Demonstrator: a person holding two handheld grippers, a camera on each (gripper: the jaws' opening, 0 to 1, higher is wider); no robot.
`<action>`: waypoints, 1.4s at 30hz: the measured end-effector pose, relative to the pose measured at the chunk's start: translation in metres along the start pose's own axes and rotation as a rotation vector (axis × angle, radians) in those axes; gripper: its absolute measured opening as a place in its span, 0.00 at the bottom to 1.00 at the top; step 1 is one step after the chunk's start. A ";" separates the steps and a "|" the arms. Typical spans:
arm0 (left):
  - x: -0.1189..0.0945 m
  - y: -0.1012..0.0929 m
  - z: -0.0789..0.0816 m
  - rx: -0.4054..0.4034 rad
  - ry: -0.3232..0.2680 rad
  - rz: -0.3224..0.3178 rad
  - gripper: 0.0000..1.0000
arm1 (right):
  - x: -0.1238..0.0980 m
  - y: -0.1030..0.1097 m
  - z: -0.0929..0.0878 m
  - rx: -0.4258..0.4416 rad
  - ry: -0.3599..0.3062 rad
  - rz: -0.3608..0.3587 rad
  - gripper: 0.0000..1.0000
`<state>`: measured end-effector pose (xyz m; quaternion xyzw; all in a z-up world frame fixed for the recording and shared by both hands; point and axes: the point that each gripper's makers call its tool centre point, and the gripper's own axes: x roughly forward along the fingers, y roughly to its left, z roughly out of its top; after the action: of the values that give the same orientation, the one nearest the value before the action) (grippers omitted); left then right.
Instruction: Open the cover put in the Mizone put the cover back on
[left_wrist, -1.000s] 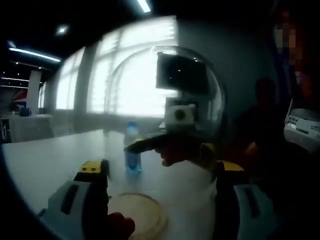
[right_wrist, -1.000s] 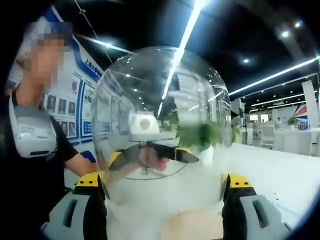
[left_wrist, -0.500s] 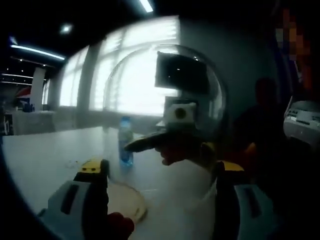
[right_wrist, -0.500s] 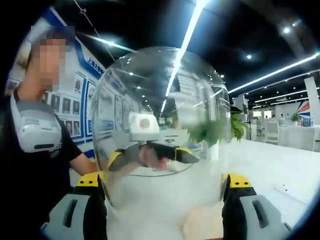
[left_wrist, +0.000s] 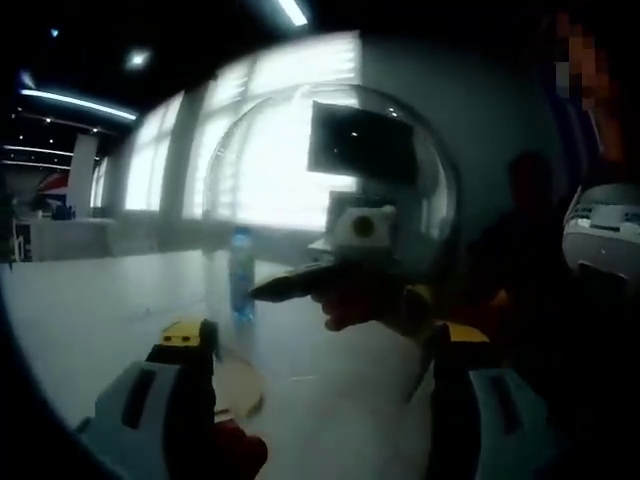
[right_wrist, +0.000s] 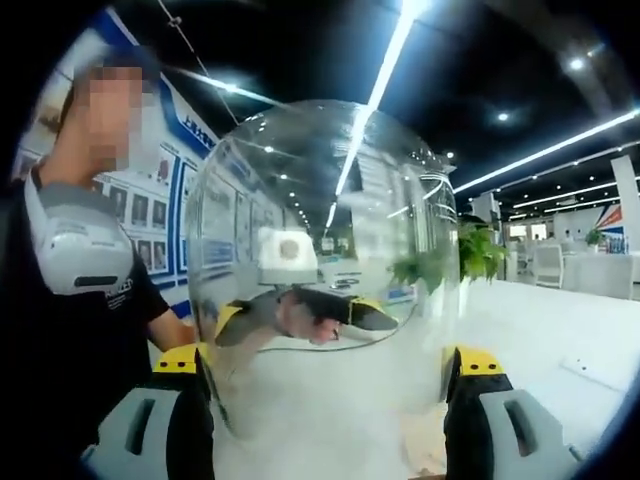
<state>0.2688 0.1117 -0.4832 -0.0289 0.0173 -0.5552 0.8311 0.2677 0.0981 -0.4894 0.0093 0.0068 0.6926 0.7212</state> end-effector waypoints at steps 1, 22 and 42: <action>-0.001 -0.002 0.000 0.003 0.001 0.003 0.75 | 0.000 0.002 0.000 0.000 0.001 0.000 0.90; -0.013 -0.027 -0.021 -0.005 0.037 0.047 0.78 | 0.003 0.032 -0.021 0.001 0.047 0.012 0.90; -0.012 -0.032 -0.030 -0.007 0.030 0.040 0.78 | -0.005 0.037 -0.032 0.014 0.018 0.002 0.90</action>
<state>0.2327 0.1095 -0.5107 -0.0232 0.0323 -0.5386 0.8417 0.2299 0.0944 -0.5210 0.0083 0.0179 0.6934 0.7203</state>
